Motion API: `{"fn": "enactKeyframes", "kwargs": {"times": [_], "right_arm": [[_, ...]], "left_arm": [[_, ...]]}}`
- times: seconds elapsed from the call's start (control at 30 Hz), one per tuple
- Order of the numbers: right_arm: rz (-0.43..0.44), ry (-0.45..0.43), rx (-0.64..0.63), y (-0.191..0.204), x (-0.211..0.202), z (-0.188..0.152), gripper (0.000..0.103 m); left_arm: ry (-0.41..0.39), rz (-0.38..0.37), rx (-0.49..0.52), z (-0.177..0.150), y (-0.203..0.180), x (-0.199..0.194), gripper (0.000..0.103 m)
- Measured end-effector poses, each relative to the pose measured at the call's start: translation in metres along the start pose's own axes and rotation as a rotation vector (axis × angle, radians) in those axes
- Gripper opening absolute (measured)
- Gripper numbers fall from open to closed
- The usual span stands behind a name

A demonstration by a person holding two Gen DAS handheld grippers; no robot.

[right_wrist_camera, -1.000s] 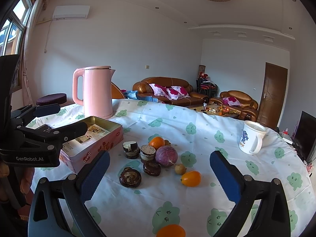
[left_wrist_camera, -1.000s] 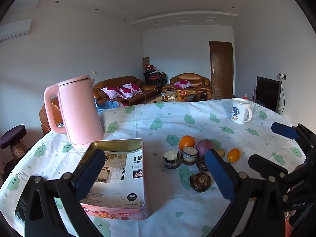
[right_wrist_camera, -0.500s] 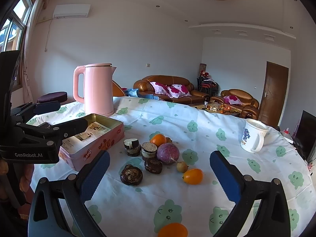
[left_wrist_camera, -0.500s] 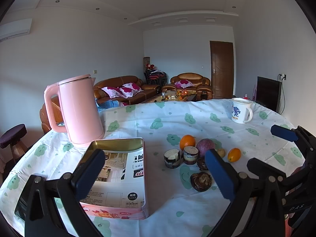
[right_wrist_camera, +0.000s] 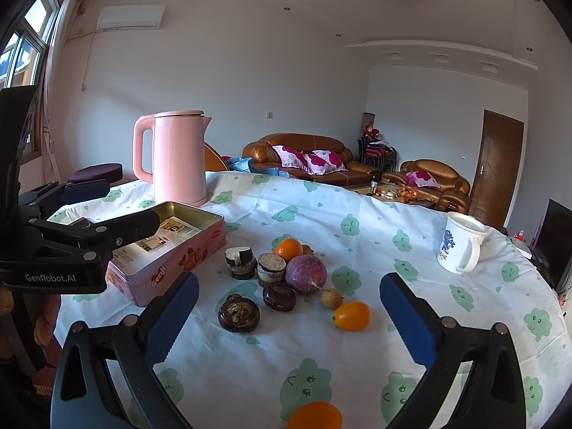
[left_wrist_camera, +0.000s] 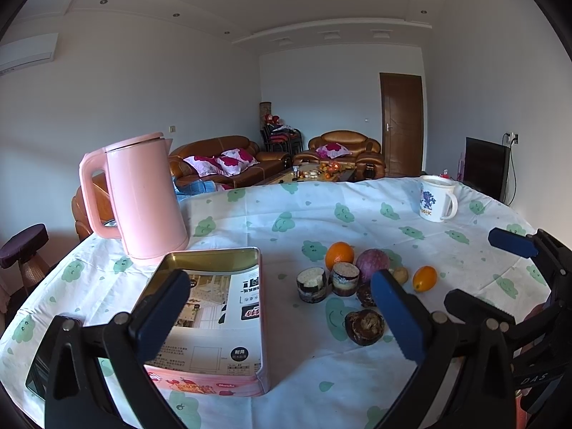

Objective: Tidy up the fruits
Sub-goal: 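Grasp the large orange with the right tool while the left tool grasps the dark round cake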

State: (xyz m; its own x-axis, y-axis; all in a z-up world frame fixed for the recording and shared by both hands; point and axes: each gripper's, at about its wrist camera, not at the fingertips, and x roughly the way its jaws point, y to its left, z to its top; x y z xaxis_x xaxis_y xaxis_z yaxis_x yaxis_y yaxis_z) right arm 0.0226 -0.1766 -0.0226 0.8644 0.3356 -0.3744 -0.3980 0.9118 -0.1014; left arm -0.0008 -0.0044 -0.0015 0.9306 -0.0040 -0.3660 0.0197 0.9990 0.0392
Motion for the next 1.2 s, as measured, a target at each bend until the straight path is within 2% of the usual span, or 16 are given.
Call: {"fn": "enactKeyframes", "kwargs": {"times": [0.3, 0.4, 0.53, 0.77, 0.87, 0.93, 1.0, 1.1, 1.2], "right_arm": [[-0.005, 0.005, -0.009, -0.003, -0.001, -0.008, 0.102], [-0.03, 0.009, -0.018, -0.007, -0.004, -0.016, 0.102], [-0.065, 0.05, -0.025, -0.015, -0.006, -0.036, 0.102], [-0.046, 0.142, -0.042, -0.017, 0.0, -0.069, 0.101], [0.0, 0.173, -0.026, -0.019, 0.002, -0.074, 0.087], [0.011, 0.203, -0.018, -0.021, 0.006, -0.079, 0.074], [0.01, 0.224, -0.011, -0.023, 0.008, -0.084, 0.068], [0.034, 0.248, 0.007, -0.026, 0.012, -0.087, 0.043], [0.044, 0.249, 0.005, -0.025, 0.013, -0.089, 0.042]], "left_arm": [[0.026, -0.002, 0.008, -0.011, -0.003, 0.009, 0.103], [0.046, -0.008, 0.019, -0.017, -0.008, 0.014, 0.103], [0.086, -0.031, 0.027, -0.027, -0.017, 0.023, 0.103], [0.147, -0.083, 0.05, -0.04, -0.033, 0.036, 0.103], [0.167, -0.1, 0.055, -0.044, -0.037, 0.039, 0.103], [0.173, -0.104, 0.055, -0.045, -0.039, 0.04, 0.102], [0.182, -0.113, 0.051, -0.046, -0.039, 0.041, 0.101], [0.206, -0.133, 0.049, -0.048, -0.039, 0.047, 0.095], [0.236, -0.167, 0.048, -0.049, -0.042, 0.053, 0.088]]}}
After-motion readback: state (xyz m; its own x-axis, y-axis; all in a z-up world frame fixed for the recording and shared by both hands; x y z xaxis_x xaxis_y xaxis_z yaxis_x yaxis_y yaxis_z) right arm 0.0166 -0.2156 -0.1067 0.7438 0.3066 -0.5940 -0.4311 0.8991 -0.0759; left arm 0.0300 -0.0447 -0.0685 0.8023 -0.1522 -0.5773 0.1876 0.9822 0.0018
